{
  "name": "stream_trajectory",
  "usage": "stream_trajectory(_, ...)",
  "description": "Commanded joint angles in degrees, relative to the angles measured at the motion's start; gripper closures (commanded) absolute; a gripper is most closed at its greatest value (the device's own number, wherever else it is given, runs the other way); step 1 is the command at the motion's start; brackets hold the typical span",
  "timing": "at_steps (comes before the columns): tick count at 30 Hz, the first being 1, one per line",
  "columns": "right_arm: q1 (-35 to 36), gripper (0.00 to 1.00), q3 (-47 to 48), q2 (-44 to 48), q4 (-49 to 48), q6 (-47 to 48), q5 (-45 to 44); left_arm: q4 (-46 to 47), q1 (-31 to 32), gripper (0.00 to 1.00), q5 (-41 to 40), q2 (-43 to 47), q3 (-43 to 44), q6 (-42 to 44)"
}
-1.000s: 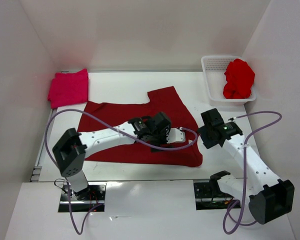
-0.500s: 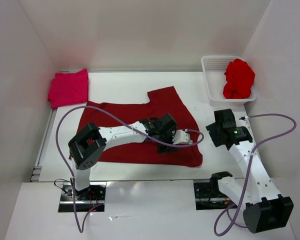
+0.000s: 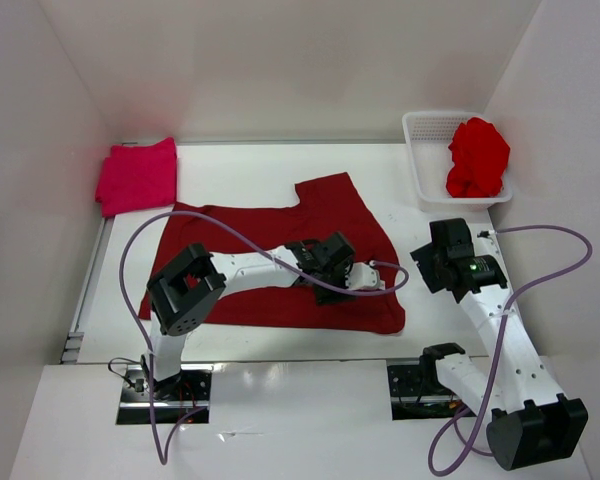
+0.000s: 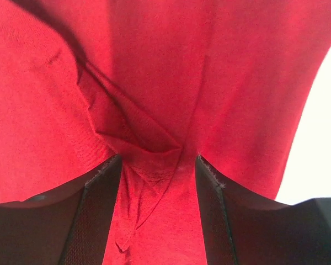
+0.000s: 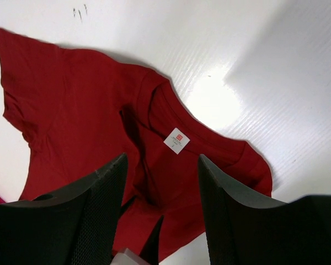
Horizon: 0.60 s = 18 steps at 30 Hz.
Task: Fold and stack the t-shirts
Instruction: Fold the flattened tshirt in 1/3 of the way
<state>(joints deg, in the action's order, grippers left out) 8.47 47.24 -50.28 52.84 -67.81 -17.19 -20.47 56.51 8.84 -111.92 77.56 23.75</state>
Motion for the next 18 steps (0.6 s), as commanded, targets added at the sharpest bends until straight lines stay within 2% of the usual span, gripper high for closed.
stream_trajectory(1,-0.3,0.41,-0.49,0.8,-2.39,0.57,-0.3,2.1,0.09,0.37,-2.85,-0.41,-1.53,-0.98)
stream_trajectory(3,-0.3,0.41,-0.49,0.8,-2.39,1.1,-0.3,2.72,0.09,0.37,-3.66,-0.93,-1.53,-1.51)
stream_trajectory(5,-0.3,0.41,-0.49,0.8,-2.39,1.1,-0.3,3.24,0.09,0.41,-3.66,-0.93,-1.53,-0.99)
stream_trajectory(8,-0.3,0.41,-0.49,0.8,-2.39,1.1,-0.3,3.24,0.09,0.52,-3.66,-1.46,-1.53,-0.98)
stream_trajectory(9,-0.3,0.41,-0.49,1.32,-2.39,1.1,-0.3,3.24,0.09,0.6,-3.66,-1.46,-1.53,-0.98)
stream_trajectory(13,-0.3,0.41,-0.49,1.33,-2.92,1.1,-0.3,3.24,0.09,0.8,-3.66,-1.46,-1.53,-0.98)
stream_trajectory(18,-0.3,0.41,-1.01,1.33,-2.92,1.1,0.23,2.02,0.09,0.95,-4.53,-1.46,-0.22,-1.51)
